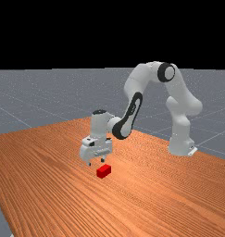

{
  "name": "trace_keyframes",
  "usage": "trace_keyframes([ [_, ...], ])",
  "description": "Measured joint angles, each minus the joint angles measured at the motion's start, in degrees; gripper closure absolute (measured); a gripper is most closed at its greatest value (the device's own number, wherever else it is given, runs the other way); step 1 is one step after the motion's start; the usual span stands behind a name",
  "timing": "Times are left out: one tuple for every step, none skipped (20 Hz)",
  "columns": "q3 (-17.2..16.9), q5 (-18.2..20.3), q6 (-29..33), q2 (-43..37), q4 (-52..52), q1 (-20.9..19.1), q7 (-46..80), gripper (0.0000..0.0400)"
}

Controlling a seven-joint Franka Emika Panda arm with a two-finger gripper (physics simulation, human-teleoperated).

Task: Stack all the cube

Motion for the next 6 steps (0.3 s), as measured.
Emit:
trace_keyframes([
  [-0.1, -0.1, -1.0, 1.3, 1.2, 0.1, 0.2, 0.0000],
  [-0.3, -0.3, -2.3, 3.0, 2.8, 0.3, 0.3, 0.0000],
  [-0.4, -0.4, -2.5, 4.4, 4.2, 0.4, 0.4, 0.0000],
  [-0.6, -0.5, -2.3, 5.5, 5.7, 0.3, 0.5, 0.0001],
  [-0.6, -0.4, 0.8, 5.1, 5.1, 0.0, 0.4, 0.0000],
  [-0.6, -0.3, 2.6, 5.3, 5.0, -0.2, 0.3, 0.0007],
])
